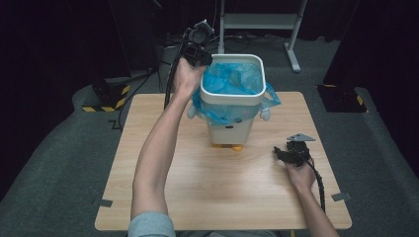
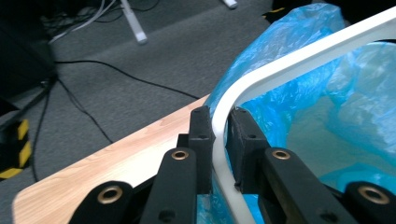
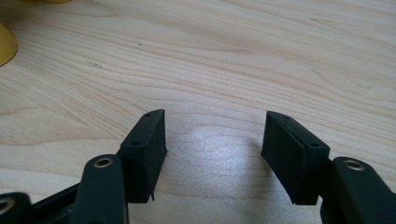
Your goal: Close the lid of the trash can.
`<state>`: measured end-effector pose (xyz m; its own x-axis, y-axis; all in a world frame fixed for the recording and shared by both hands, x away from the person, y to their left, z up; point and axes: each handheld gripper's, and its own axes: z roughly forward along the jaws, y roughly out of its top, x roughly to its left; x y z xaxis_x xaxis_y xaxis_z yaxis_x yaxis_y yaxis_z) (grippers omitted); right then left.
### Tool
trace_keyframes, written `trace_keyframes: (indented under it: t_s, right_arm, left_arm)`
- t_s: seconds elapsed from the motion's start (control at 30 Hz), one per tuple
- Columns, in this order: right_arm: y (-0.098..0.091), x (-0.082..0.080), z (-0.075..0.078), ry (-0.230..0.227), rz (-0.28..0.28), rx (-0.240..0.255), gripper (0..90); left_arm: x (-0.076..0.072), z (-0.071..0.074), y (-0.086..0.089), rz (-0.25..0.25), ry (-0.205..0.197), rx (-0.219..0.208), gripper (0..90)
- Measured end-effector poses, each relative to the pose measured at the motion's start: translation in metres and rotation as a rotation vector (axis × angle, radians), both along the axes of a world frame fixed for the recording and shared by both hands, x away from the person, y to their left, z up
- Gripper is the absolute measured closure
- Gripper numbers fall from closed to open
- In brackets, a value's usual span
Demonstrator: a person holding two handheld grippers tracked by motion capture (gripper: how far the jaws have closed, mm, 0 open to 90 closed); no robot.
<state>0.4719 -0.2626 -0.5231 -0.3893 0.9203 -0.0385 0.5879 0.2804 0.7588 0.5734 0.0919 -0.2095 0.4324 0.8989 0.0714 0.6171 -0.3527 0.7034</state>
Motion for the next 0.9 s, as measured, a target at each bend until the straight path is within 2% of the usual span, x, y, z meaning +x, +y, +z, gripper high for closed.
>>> trace_keyframes:
  t_s: [0.17,0.53,0.73,0.83,0.9]
  right_arm:
    - [0.000,0.000,0.000,0.000,0.000,0.000,39.4]
    - [0.000,0.000,0.000,-0.001,0.001,-0.001,39.5]
    - [0.000,0.000,0.000,0.004,0.008,0.003,40.5]
    - [-0.001,0.001,0.000,0.013,0.006,0.016,40.5]
    - [-0.001,0.000,0.000,0.008,-0.001,0.009,40.2]
  left_arm:
    - [0.000,0.000,-0.003,0.005,-0.007,0.039,80.0]
    - [0.001,-0.002,-0.006,0.022,-0.007,0.072,80.2]
    - [0.000,-0.003,-0.003,0.019,-0.015,0.042,79.9]
    - [0.000,-0.005,0.002,0.005,-0.009,-0.005,78.6]
    - [-0.001,-0.007,0.005,0.002,-0.009,-0.022,74.5]
